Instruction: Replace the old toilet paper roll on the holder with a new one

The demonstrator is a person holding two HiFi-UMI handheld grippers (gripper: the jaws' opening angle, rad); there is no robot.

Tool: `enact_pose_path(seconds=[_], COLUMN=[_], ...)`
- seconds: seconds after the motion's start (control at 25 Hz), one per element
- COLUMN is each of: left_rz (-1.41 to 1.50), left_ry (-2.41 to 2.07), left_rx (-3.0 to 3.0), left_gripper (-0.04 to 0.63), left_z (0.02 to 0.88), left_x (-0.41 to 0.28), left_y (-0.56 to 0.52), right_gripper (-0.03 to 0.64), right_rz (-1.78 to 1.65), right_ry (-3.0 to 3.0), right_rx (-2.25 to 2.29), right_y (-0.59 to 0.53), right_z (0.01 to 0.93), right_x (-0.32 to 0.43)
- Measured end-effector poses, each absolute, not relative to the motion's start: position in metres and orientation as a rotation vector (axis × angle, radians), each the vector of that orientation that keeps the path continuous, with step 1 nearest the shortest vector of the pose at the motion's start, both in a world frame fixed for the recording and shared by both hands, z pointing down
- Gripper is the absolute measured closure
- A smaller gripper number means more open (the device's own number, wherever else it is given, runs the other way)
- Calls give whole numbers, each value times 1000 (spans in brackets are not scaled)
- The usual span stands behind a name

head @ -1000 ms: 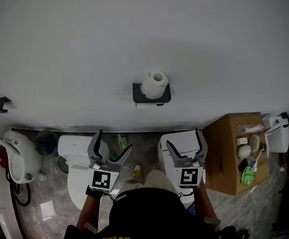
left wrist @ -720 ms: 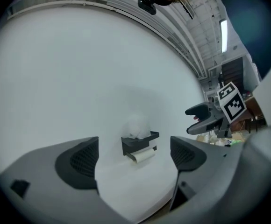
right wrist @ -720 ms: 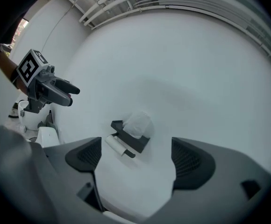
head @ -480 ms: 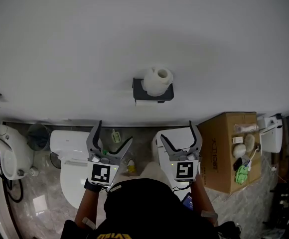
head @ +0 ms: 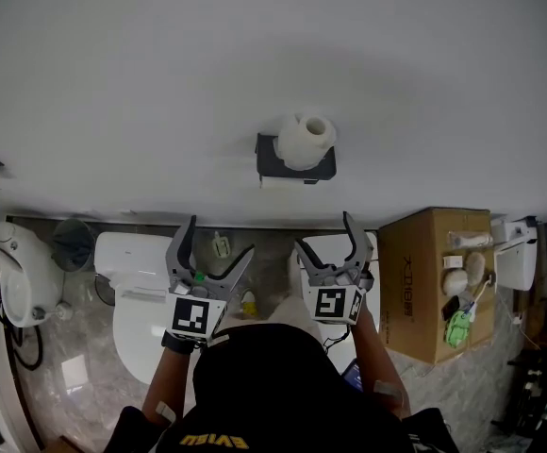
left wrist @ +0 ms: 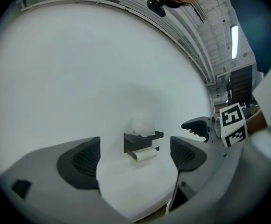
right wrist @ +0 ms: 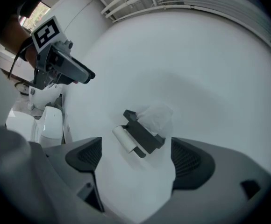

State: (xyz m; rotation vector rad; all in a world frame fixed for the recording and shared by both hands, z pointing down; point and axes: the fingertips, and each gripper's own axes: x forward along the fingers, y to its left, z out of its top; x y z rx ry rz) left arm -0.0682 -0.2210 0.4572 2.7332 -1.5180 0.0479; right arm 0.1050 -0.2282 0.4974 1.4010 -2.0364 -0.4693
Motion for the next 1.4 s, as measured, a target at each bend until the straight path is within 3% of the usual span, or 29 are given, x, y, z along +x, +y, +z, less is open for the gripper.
enact_pose_path(seconds=[1.04,1.4], left_rz=[45,46], left_ry=[-1551,-1533], left_rx=[2685,2694], left_gripper=[126,126], left_z=[464,465], left_x=[-80,-75], left_y=[-210,-208], right_gripper=[193,272], right_rz=[-722,-762], right_ry=[-1820,-1779], right_rx=[1032,997], right_y=[-324,-337], right_z=[587,592], right_x=[47,38])
